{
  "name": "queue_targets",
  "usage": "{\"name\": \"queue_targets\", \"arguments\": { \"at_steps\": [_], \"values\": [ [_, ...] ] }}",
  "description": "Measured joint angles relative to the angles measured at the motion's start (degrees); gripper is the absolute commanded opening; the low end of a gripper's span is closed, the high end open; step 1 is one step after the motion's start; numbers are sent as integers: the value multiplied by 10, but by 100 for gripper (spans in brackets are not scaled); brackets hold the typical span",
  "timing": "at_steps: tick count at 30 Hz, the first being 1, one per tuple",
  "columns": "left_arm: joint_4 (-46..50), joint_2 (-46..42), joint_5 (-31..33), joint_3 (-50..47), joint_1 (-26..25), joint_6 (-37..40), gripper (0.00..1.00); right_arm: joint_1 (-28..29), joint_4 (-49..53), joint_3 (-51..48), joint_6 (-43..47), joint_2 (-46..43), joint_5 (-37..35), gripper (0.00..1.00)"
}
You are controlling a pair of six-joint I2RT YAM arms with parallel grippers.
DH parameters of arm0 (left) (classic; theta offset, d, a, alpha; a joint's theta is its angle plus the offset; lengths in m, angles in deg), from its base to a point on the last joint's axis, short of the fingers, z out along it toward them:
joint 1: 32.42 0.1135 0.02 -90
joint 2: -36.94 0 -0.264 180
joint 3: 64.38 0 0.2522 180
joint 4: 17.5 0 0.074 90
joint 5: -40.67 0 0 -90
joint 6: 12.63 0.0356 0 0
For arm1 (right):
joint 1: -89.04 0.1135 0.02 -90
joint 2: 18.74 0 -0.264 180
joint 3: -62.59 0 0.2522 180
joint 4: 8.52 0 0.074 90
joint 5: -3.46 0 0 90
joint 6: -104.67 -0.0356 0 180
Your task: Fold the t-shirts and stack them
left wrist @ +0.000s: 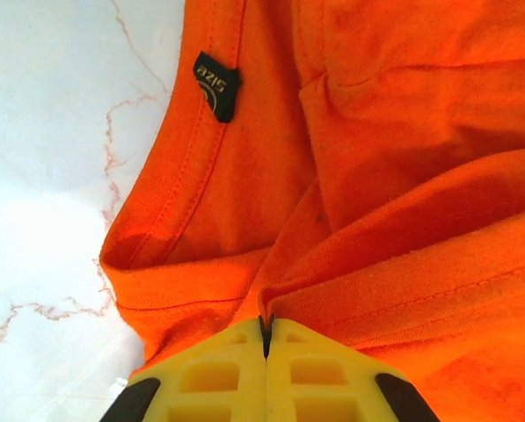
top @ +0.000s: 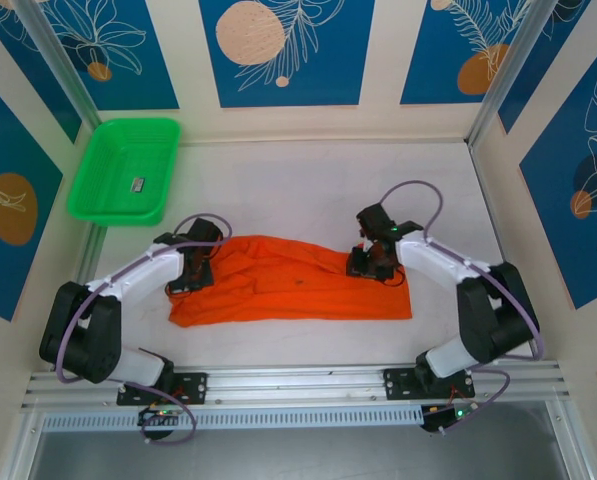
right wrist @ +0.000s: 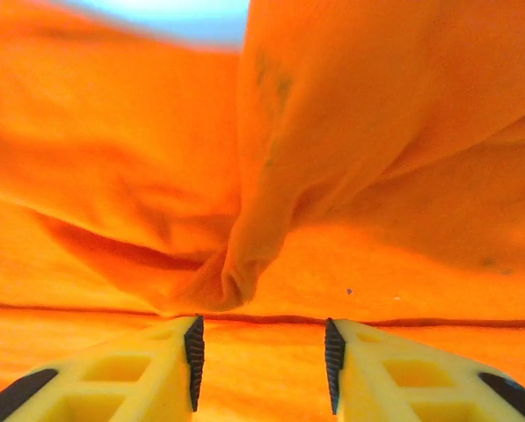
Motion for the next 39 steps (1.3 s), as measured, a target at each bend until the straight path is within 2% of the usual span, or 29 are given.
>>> {"name": "queue_targets", "arguments": {
  "at_steps": [4, 8, 13, 17, 23, 33, 39],
  "values": [
    [4, 0, 7, -2, 0, -3, 0, -78, -8, 35, -26, -16, 25, 47],
    [3, 0, 10, -3, 0, -4, 0, -104, 14, 141, -31, 67, 16, 49],
    [3, 0, 10, -3, 0, -4, 0, -94, 66, 271, -18, 201, -11, 49],
    [3, 0, 10, -3, 0, -4, 0, -61, 120, 352, 10, 287, -40, 49],
    [3, 0, 10, -3, 0, -4, 0, -15, 169, 377, 51, 332, -67, 48],
    [3, 0, 10, -3, 0, -4, 0, 5, 214, 401, 92, 363, -110, 37],
    [3, 0, 10, -3, 0, -4, 0, 14, 226, 401, 104, 365, -125, 16]
  ]
}}
